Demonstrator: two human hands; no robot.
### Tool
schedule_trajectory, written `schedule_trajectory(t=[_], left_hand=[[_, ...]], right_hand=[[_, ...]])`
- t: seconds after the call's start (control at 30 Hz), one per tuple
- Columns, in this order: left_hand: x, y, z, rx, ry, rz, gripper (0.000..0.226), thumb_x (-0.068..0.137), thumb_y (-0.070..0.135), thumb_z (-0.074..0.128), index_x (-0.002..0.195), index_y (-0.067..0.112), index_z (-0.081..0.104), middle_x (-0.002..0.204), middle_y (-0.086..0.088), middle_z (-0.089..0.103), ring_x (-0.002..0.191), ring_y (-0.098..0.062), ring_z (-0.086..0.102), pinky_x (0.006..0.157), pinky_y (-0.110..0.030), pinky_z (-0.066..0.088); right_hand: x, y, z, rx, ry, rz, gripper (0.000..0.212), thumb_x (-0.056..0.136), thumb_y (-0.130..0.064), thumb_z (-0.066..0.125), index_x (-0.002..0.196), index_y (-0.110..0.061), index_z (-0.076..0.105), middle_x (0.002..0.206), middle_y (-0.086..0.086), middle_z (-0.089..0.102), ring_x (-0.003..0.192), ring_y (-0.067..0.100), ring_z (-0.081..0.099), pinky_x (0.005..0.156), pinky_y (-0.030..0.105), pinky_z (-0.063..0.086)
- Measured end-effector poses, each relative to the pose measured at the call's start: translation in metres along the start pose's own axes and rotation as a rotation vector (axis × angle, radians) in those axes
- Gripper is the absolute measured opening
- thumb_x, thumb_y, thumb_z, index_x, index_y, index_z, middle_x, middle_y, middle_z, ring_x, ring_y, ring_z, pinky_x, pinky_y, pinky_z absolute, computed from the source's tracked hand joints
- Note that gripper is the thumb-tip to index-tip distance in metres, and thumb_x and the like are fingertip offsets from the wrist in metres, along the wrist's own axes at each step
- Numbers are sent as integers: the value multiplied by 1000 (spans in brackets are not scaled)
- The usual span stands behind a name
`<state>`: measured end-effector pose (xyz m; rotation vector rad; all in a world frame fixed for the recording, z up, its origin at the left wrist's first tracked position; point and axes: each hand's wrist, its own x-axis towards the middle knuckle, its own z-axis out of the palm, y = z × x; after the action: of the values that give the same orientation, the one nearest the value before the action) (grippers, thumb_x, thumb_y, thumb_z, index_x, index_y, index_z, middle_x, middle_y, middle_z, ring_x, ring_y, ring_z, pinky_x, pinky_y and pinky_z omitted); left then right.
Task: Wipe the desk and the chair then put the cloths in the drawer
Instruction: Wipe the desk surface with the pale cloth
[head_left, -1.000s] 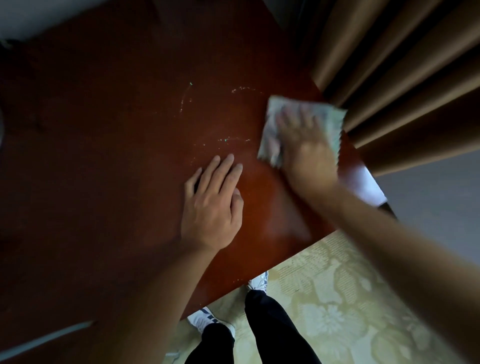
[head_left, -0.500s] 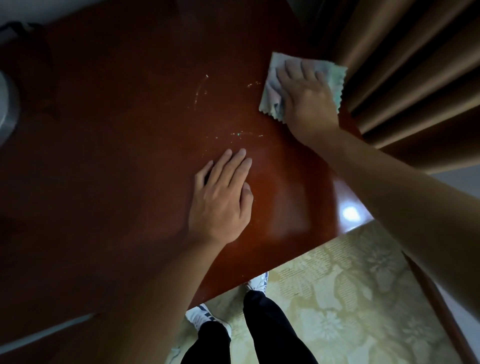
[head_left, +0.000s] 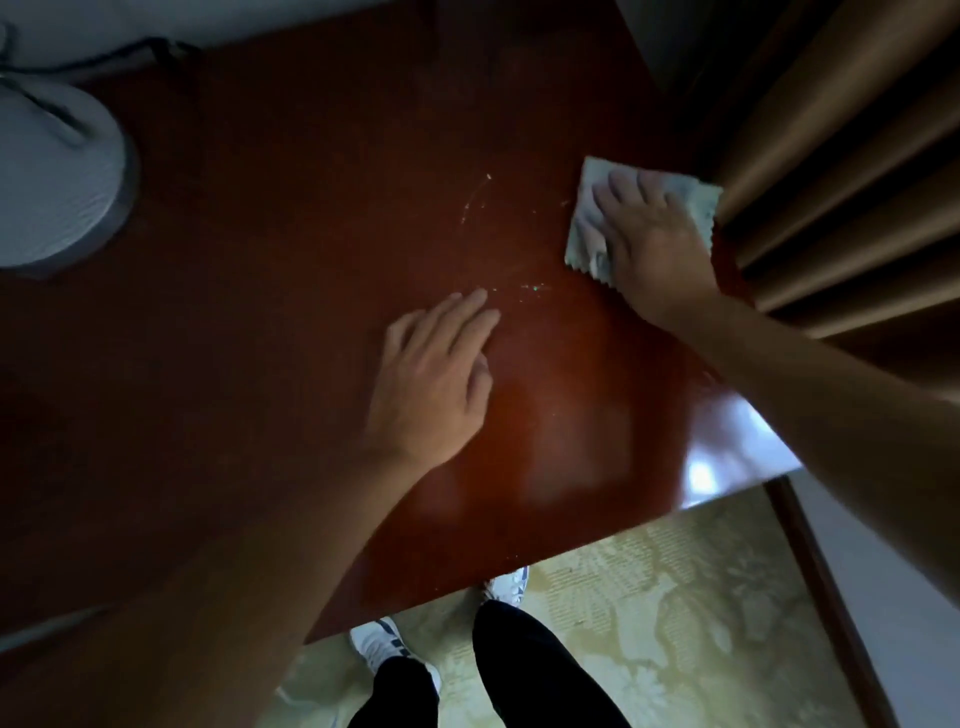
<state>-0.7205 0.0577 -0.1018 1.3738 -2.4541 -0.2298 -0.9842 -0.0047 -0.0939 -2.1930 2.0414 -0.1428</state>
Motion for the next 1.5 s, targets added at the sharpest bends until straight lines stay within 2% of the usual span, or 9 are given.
schedule_trajectory(t=[0.1, 0.23, 0.37, 0.63, 0.77, 0.9, 1.13, 1.4, 1.5], left_hand=[[11, -40, -10, 81, -2, -130, 44, 94, 22, 46, 136, 13, 54, 148, -6, 51, 138, -23, 45, 109, -45, 31], [15, -76, -10, 108, 15, -299, 48, 97, 27, 41, 140, 9, 49, 151, -9, 47, 143, -25, 38, 113, -49, 25], [14, -78, -7, 76, 14, -353, 49, 99, 31, 40, 142, 10, 48, 154, -7, 43, 147, -20, 32, 118, -45, 22], [15, -79, -7, 84, 28, -360, 48, 96, 32, 43, 138, 11, 52, 151, -6, 47, 146, -19, 34, 117, -43, 24], [16, -80, -8, 90, 39, -356, 47, 96, 31, 45, 138, 11, 52, 151, -6, 47, 145, -20, 35, 116, -44, 25], [17, -78, -8, 94, 46, -353, 47, 95, 31, 45, 137, 10, 54, 150, -7, 49, 144, -21, 38, 115, -44, 25], [16, -79, -7, 75, 59, -351, 46, 95, 30, 47, 136, 10, 55, 149, -7, 50, 143, -21, 38, 116, -44, 26], [16, -80, -8, 79, 54, -352, 47, 95, 31, 44, 136, 10, 55, 149, -7, 49, 143, -21, 38, 116, -43, 25], [16, -80, -8, 77, 41, -358, 47, 95, 31, 44, 137, 11, 54, 150, -6, 49, 144, -20, 37, 116, -43, 24]], right_hand=[[26, -39, 10, 29, 8, 2, 62, 91, -27, 21, 145, -5, 42, 150, 18, 41, 140, 45, 32, 115, 53, 23], [-55, -87, 37, 105, 41, -255, 52, 90, -13, 53, 142, -6, 48, 149, 15, 44, 142, 39, 33, 116, 54, 27], [-78, -60, 26, 181, -1, -340, 46, 99, -23, 44, 143, -11, 49, 152, 10, 41, 145, 31, 28, 120, 46, 18], [102, -48, 7, 68, 48, -13, 65, 93, -35, 15, 144, -6, 42, 147, 14, 43, 138, 38, 34, 113, 47, 24], [47, -97, 27, 119, 23, -231, 55, 92, -20, 36, 142, -2, 47, 148, 20, 44, 140, 47, 32, 116, 56, 20], [-25, -91, 25, 172, -80, -482, 48, 98, -21, 44, 146, -12, 46, 154, 6, 39, 148, 30, 24, 121, 47, 17], [129, -66, 16, 64, 25, -128, 51, 98, -24, 31, 145, -8, 42, 150, 13, 43, 139, 37, 34, 112, 51, 28], [-9, -115, 36, 154, 10, -405, 46, 100, -25, 43, 144, -9, 47, 152, 10, 41, 146, 32, 28, 119, 50, 22], [26, -84, 29, 116, 16, -339, 50, 99, -26, 38, 144, -8, 47, 150, 14, 43, 143, 37, 31, 116, 54, 24]])
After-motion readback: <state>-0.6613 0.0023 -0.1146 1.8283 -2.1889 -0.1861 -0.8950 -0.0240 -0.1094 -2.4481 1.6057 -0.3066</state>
